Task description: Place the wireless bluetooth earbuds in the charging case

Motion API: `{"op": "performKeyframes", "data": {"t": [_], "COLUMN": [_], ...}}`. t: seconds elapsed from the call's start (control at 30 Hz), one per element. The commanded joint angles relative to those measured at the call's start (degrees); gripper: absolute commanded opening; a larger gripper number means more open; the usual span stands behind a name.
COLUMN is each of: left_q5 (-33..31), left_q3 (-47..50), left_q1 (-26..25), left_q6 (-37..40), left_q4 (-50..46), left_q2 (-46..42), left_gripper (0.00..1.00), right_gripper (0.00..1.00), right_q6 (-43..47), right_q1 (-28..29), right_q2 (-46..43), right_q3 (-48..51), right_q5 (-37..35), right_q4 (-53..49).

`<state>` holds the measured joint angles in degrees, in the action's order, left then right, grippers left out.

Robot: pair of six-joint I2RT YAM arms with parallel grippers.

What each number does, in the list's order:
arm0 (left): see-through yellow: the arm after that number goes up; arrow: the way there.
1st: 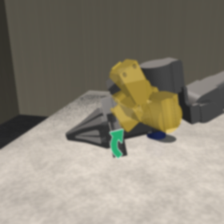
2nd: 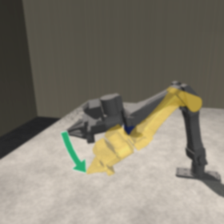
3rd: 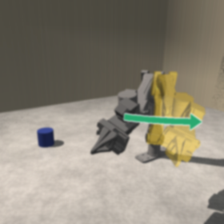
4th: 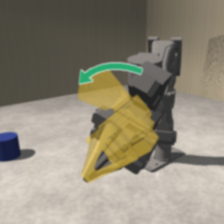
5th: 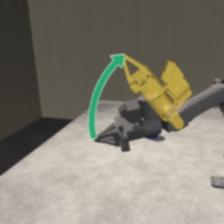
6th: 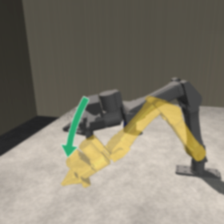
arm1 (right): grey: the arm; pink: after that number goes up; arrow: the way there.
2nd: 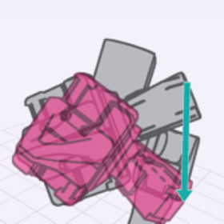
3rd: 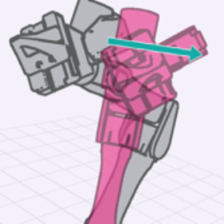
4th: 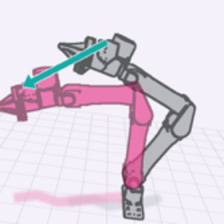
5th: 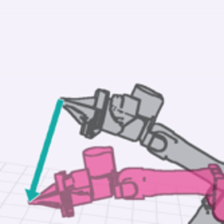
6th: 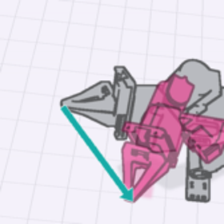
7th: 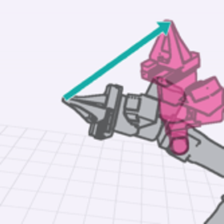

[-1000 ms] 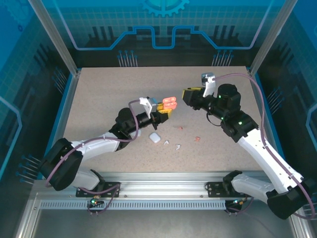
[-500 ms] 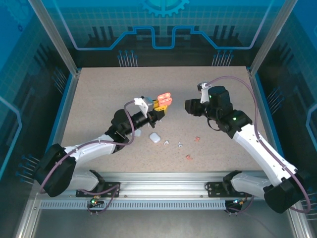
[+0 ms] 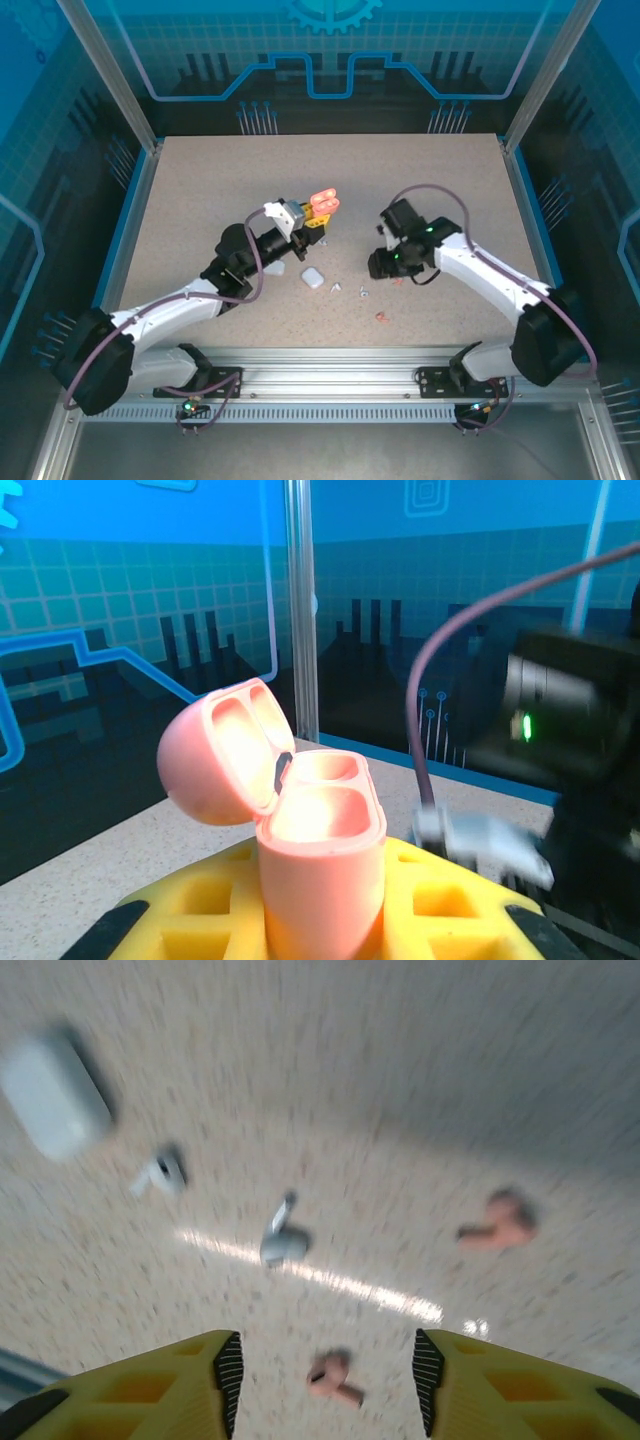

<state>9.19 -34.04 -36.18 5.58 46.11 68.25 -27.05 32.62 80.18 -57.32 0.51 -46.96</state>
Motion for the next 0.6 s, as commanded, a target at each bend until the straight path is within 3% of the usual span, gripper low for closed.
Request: {"op": "performKeyframes", "data": {"t": [0.0,0.23,0.57], "left_q5": [-1.65,-1.72,-1.89], "left_q3": [1.04,1.34,1.39], "left_q1": [-0.10,-0.11,-0.02], "left_q6": [2.54,2.77,3.29], "left_q4": [-1.32,-2.04,-2.67], "left_q2": [-2.00,-2.39,-2.77], "left_gripper": [0.09,0.09,0.09], "right_gripper": [0.54,0.63,0.63], "right_q6": [-4.10,-5.29,-7.16], "right_q1": [4.46,12.16,13.92], "right_q2": [3.68,12.44,15.12], "right_q3": [3.65,3.44,4.01], "right_q5": [1.23,-0.96,0.39], "right_q4": [-2.99,-2.16,-2.56]}}
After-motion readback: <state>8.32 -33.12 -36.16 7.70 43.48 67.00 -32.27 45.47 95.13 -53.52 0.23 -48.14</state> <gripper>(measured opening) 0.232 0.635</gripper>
